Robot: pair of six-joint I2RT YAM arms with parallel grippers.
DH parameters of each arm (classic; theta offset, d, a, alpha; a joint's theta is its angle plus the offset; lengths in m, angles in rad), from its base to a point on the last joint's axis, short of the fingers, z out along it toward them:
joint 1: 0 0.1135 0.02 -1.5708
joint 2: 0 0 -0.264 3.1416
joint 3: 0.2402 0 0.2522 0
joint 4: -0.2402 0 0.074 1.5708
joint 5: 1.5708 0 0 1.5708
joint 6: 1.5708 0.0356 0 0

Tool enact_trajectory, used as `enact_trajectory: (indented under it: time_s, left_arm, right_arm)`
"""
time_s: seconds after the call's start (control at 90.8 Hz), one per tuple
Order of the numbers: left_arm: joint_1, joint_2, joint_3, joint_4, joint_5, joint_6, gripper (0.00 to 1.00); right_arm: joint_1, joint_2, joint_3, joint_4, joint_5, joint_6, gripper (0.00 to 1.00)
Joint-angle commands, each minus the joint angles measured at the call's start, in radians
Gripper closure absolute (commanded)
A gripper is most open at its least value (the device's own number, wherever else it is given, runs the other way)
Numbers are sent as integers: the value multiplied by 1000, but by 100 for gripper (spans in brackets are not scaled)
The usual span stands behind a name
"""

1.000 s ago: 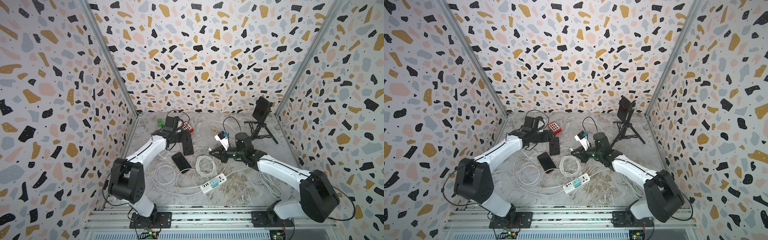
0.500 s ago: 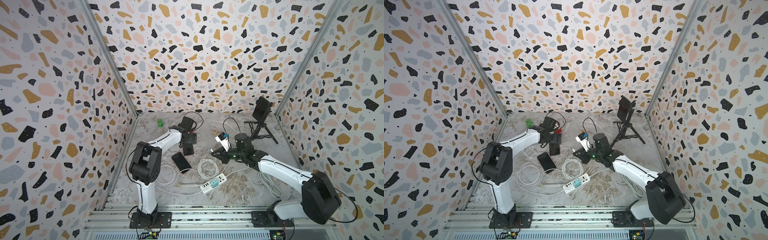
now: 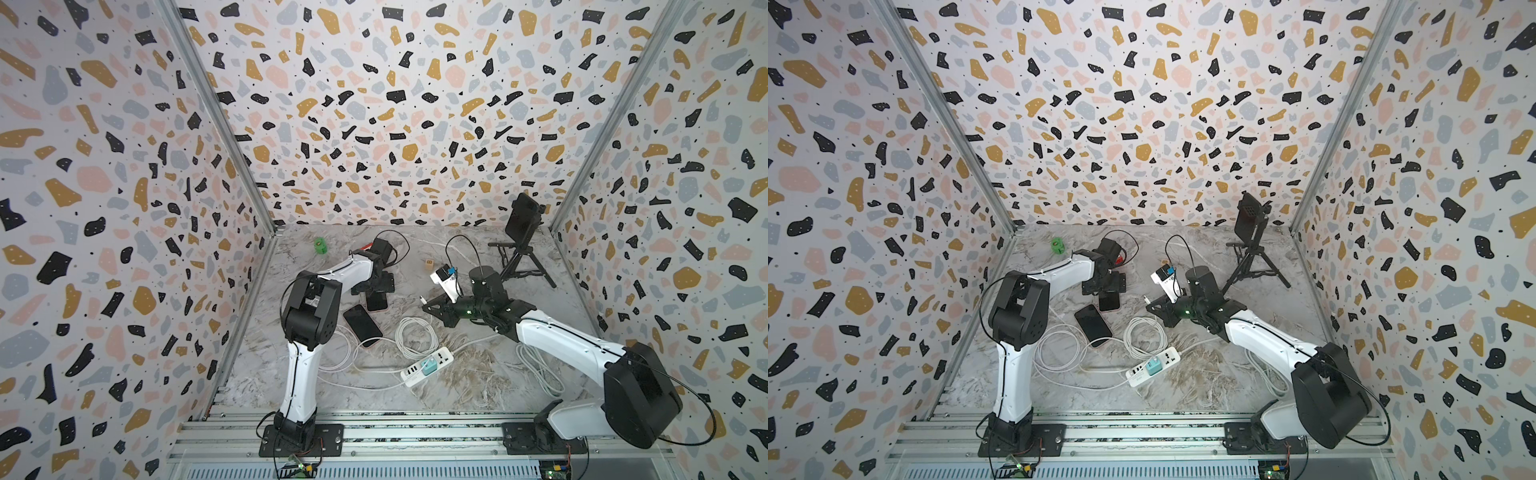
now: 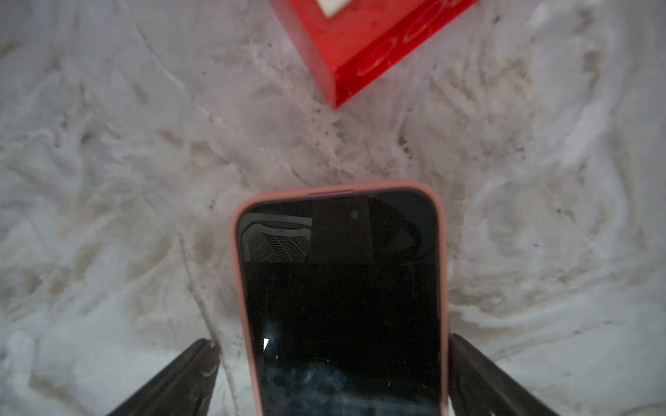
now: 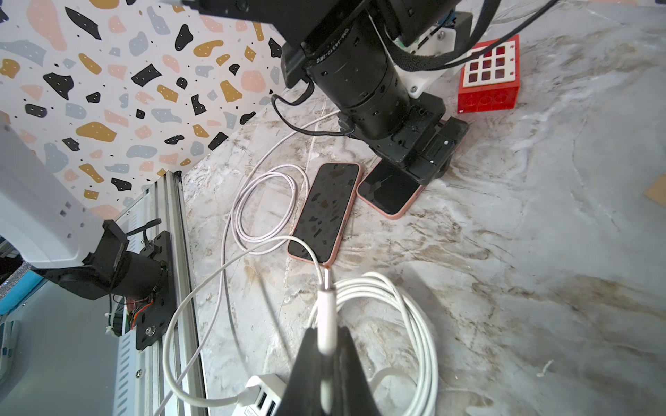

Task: Plug the charging cable into the phone
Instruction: Pick up the phone at the center of the board.

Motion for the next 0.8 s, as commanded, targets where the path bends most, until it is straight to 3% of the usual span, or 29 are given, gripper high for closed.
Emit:
enact_trajectory:
  time_s: [0.0, 0.187, 0.396, 0.584, 0.793]
  left_arm:
    - [11, 41, 35, -60, -4, -57, 0]
    - [18, 63, 34, -78, 42, -75, 4]
    - [22, 27, 10, -75, 75, -88, 27]
    - [28, -10, 16, -93, 87, -86, 27]
    - [41, -92, 64, -127, 246, -109, 26]
  right_arm:
    - [-3, -5, 28, 6, -16, 19, 100]
    - [-3, -10, 23, 12, -13, 30, 100]
    - [-3, -3, 11, 29, 1, 49, 100]
    - [-3, 23, -1, 71, 3, 77, 100]
    - [11, 155, 82, 21, -13, 171, 100]
